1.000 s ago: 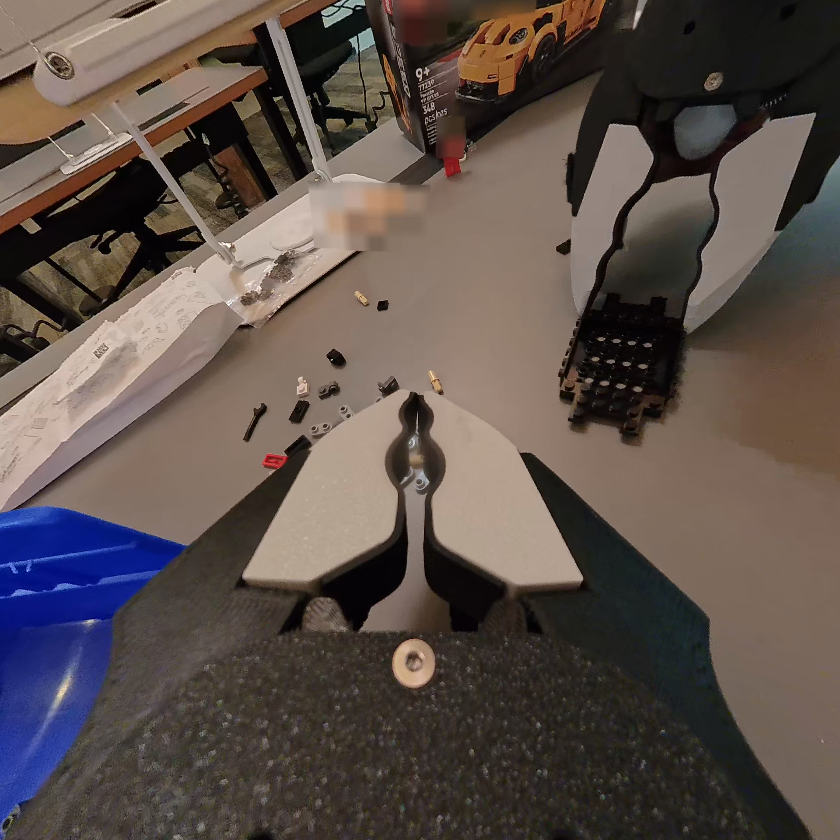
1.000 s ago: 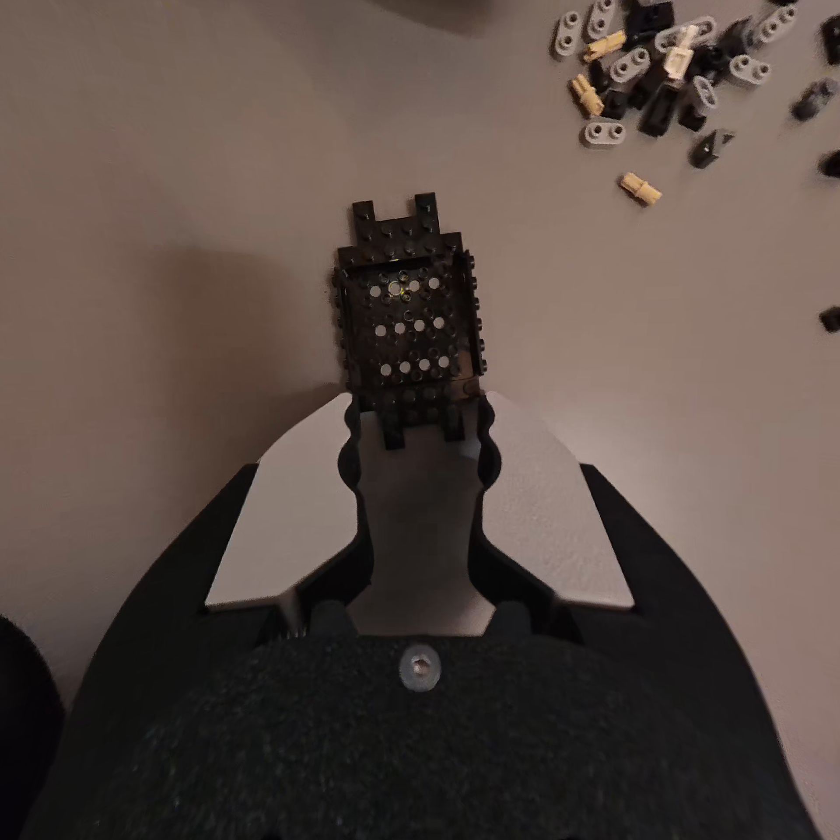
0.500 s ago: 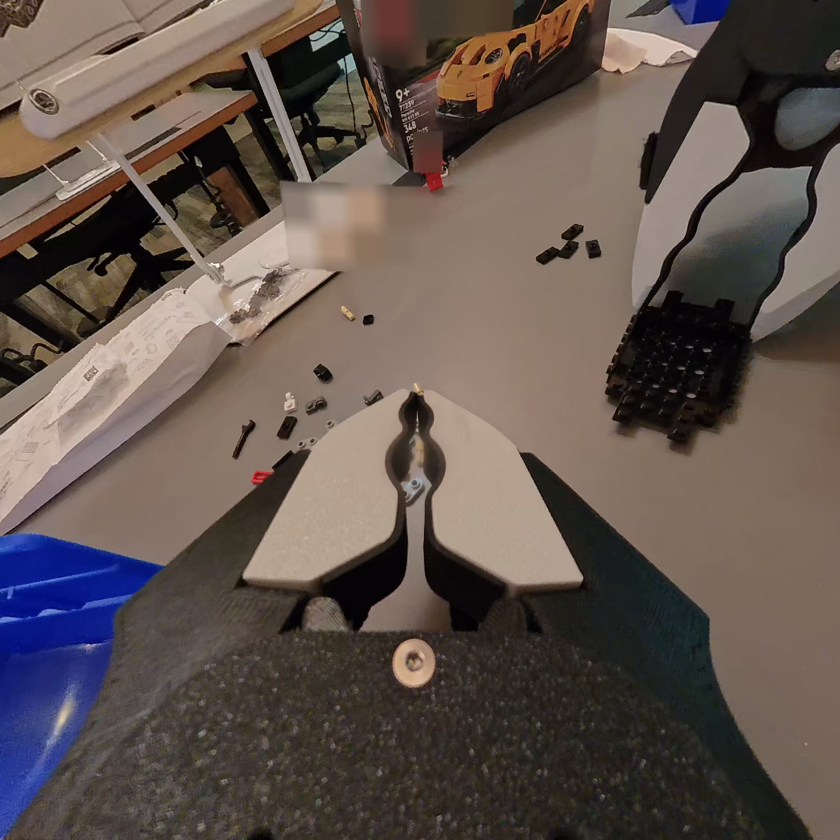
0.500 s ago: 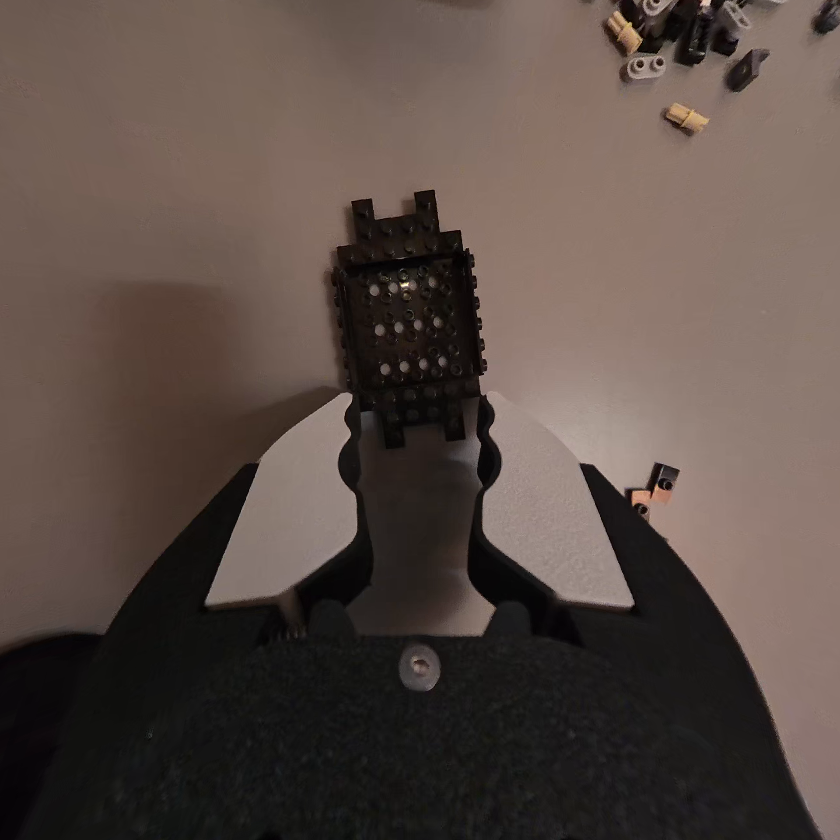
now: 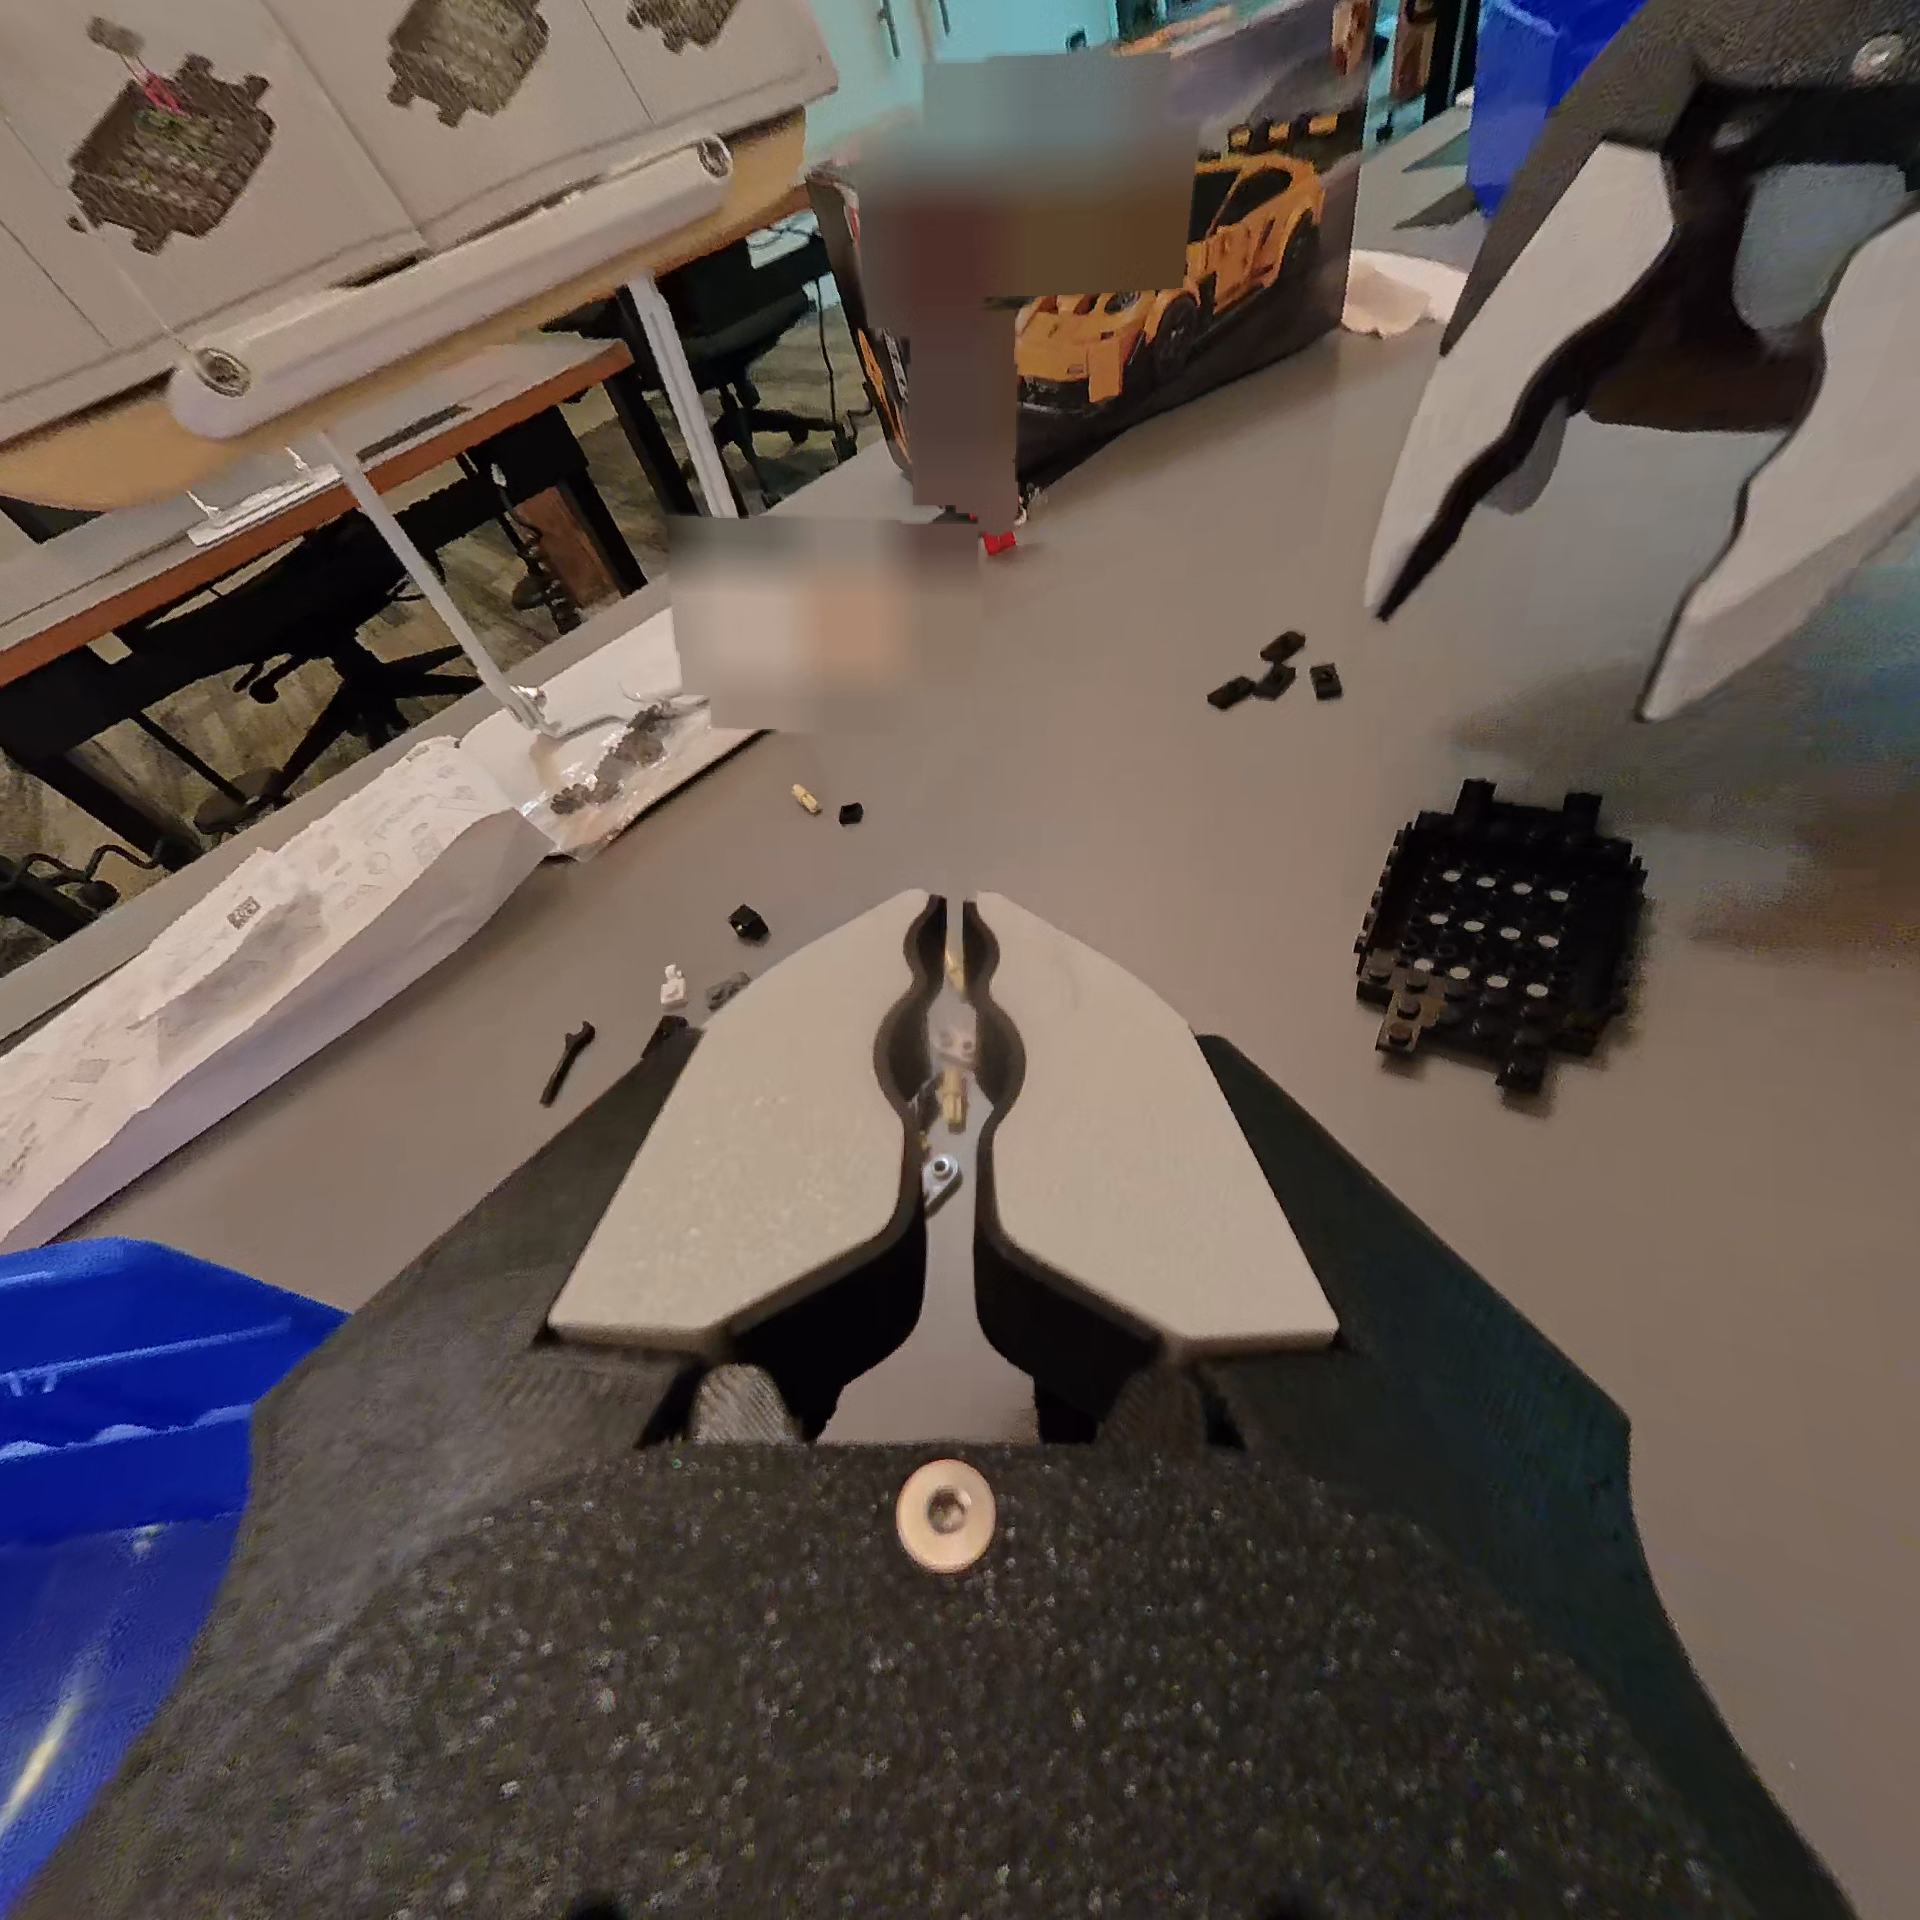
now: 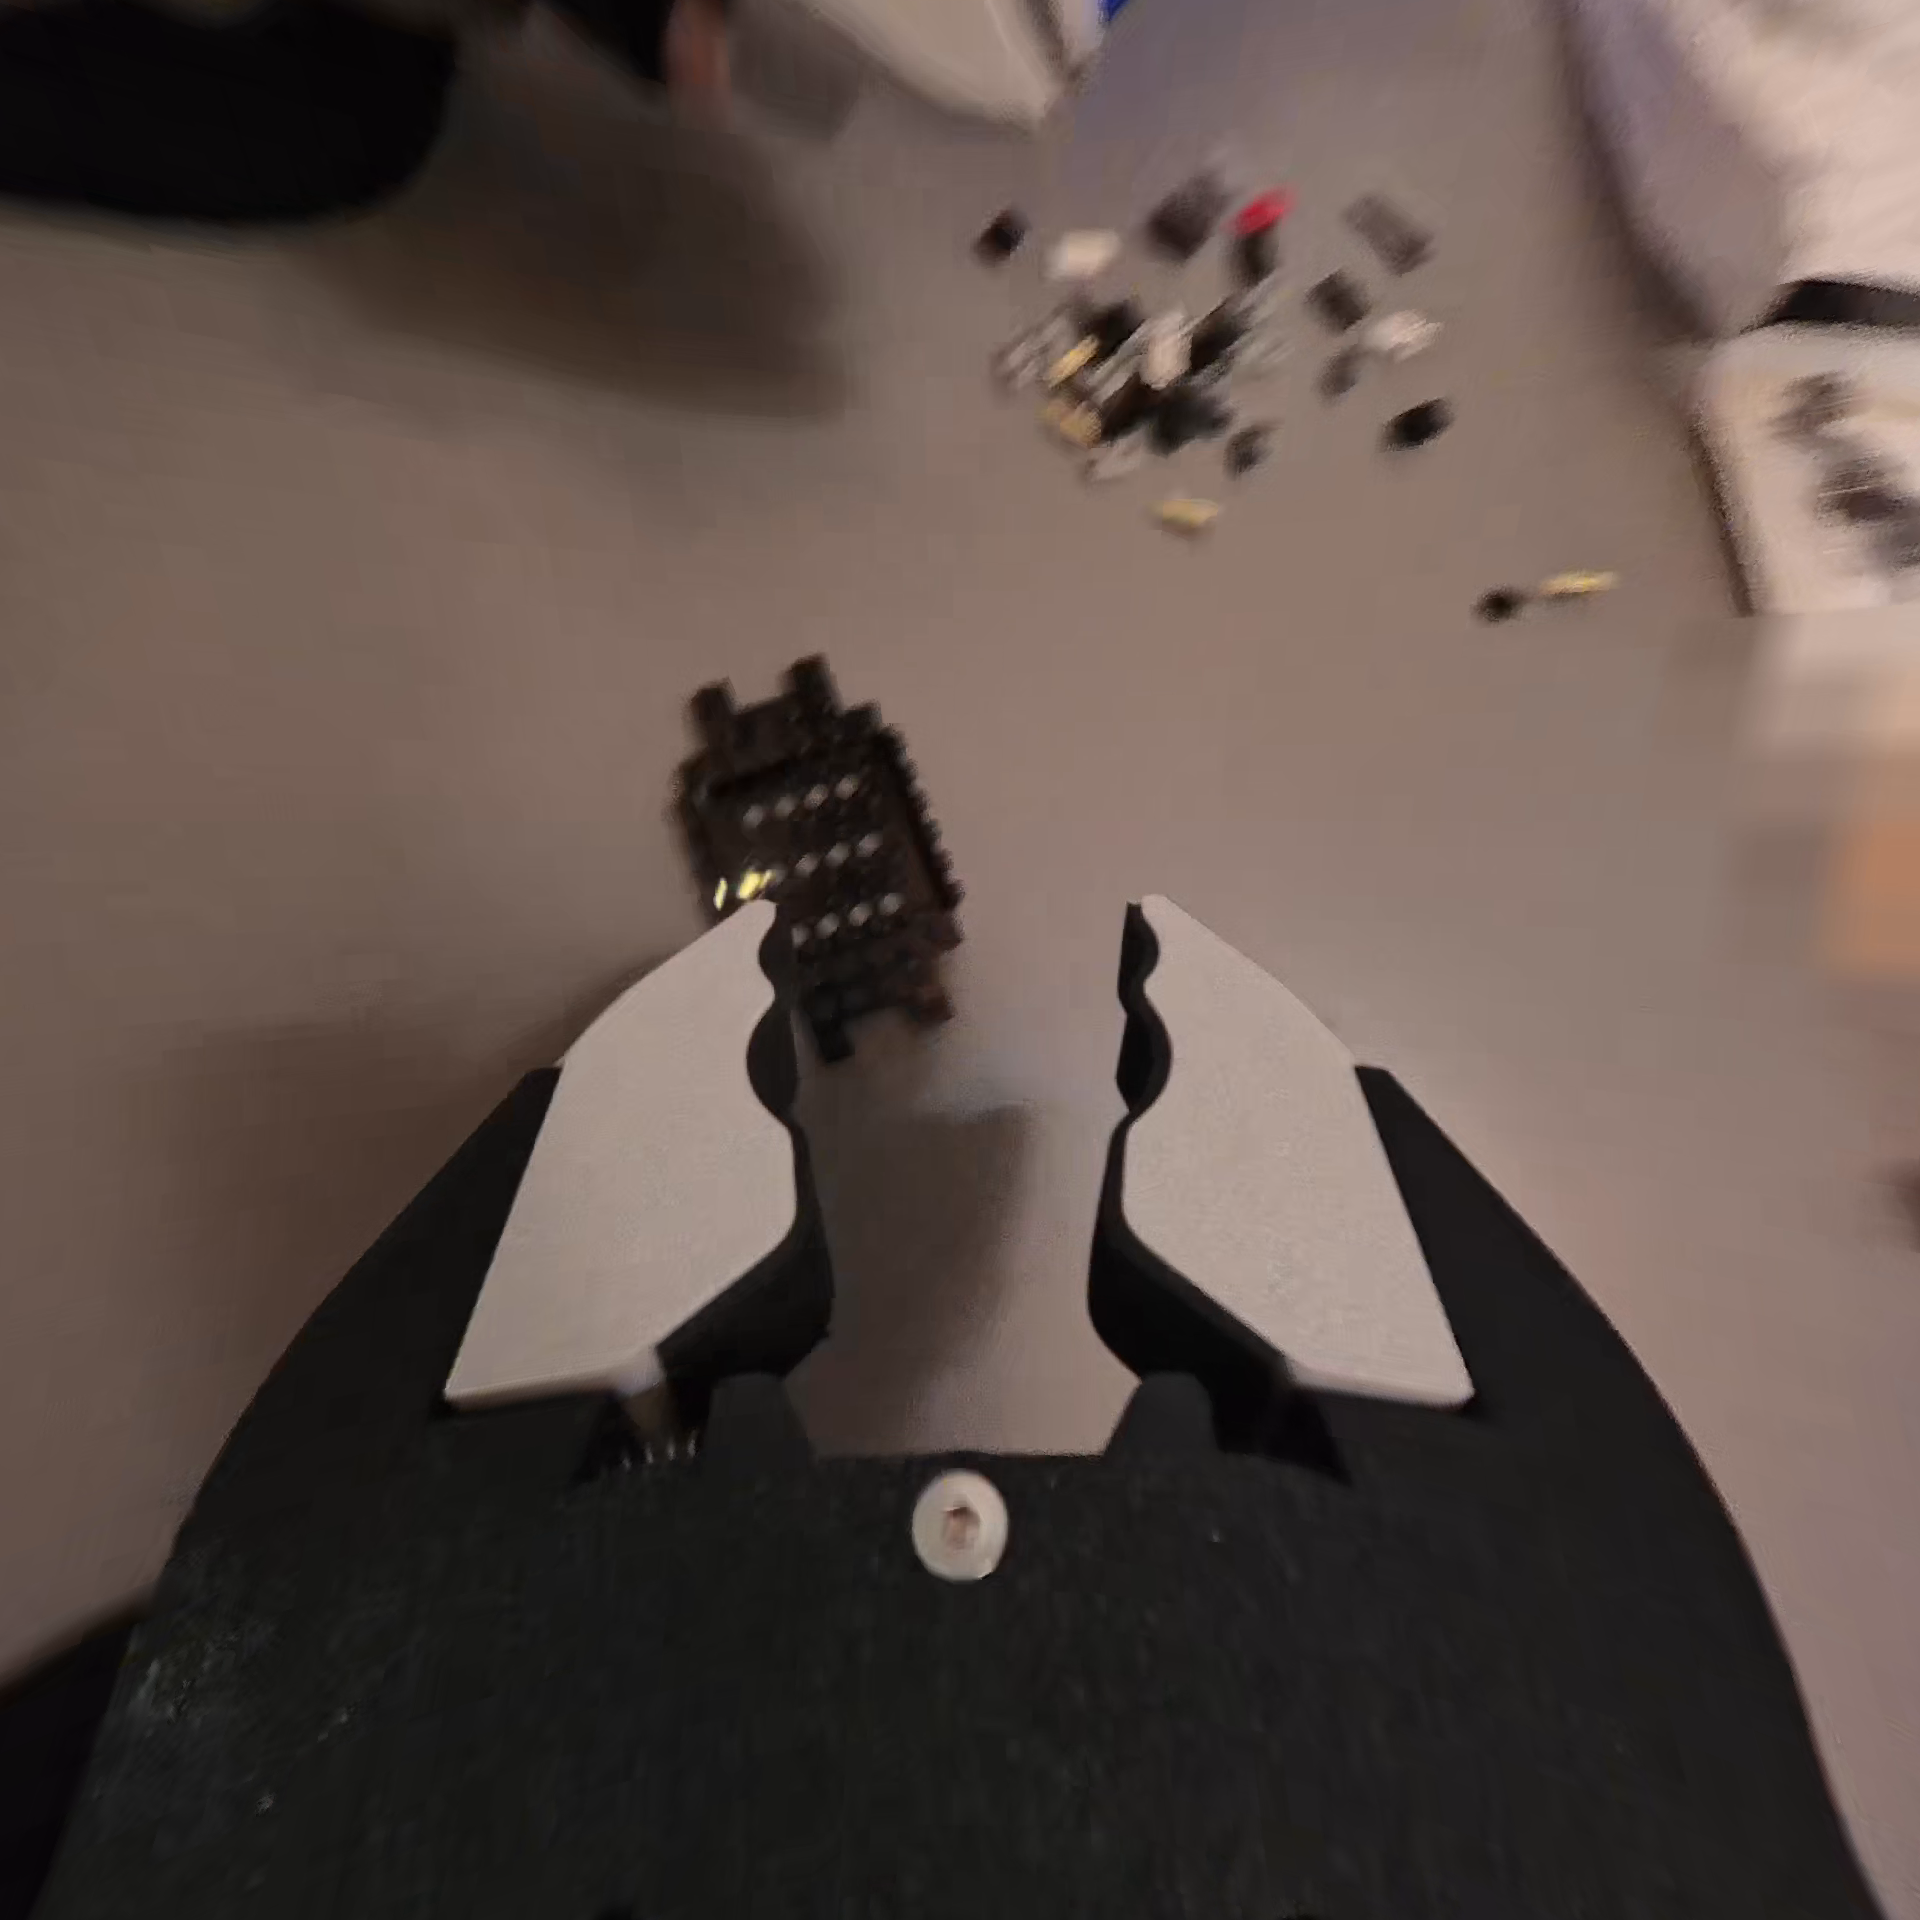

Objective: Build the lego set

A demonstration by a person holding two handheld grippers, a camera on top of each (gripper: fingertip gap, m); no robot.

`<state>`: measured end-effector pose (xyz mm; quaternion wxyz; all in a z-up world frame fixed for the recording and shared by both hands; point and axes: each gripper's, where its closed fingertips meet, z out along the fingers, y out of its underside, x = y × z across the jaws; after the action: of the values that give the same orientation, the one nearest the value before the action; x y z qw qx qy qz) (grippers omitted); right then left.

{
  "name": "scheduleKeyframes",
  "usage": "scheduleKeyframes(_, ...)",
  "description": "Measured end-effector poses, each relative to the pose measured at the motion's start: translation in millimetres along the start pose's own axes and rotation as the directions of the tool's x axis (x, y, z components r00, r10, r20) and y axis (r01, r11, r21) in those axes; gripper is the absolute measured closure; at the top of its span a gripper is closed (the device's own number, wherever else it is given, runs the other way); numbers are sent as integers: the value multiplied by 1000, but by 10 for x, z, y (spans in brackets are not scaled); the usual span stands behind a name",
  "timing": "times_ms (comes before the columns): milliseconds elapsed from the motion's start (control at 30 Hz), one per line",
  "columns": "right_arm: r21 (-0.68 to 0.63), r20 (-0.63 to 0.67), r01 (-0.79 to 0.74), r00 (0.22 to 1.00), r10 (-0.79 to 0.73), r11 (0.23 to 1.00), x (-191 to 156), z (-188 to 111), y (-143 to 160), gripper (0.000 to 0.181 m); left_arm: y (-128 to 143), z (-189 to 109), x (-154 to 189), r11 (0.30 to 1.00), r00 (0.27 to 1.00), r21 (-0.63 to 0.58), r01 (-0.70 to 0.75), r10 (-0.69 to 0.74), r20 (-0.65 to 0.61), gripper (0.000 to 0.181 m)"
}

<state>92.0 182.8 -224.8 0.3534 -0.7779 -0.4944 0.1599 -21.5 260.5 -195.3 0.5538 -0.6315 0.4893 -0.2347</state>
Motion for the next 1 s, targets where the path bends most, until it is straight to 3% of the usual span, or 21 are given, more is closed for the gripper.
scheduleKeyframes(100, 256, -195, -132, 963, 185, 958, 302, -280, -246, 136, -102, -20, -67, 997, 998, 55, 55, -56, 32, 181)
scheduleKeyframes(233, 461, -436, -160, 816, 380, 873, 652, -593, -252, 181, -171, -4, -148, 987, 989, 101, 123, -130, 63, 181)
scheduleKeyframes(367, 582, -500, -172, 695, 516, 795, 849, -740, -176, 181, -187, 81, -210, 981, 982, 123, 154, -166, 94, 181)
scheduleKeyframes(600, 643, -511, -204, 604, 612, 738, 1357, -855, 62, 179, -479, 338, -609, 932, 937, 215, 292, -324, 130, 181)
scheduleKeyframes(700, 645, -508, -215, 597, 621, 733, 1403, -824, 204, 170, -532, 375, -781, 906, 916, 276, 319, -370, 154, 181)
scheduleKeyframes(900, 531, -500, -273, 664, 557, 802, 1296, -638, 395, 143, -294, 374, -690, 950, 952, 199, 240, -270, 141, 181)
scheduleKeyframes(1000, 445, -501, -253, 725, 473, 859, 1222, -546, 446, 147, -312, 355, -673, 954, 956, 191, 232, -260, 136, 180)
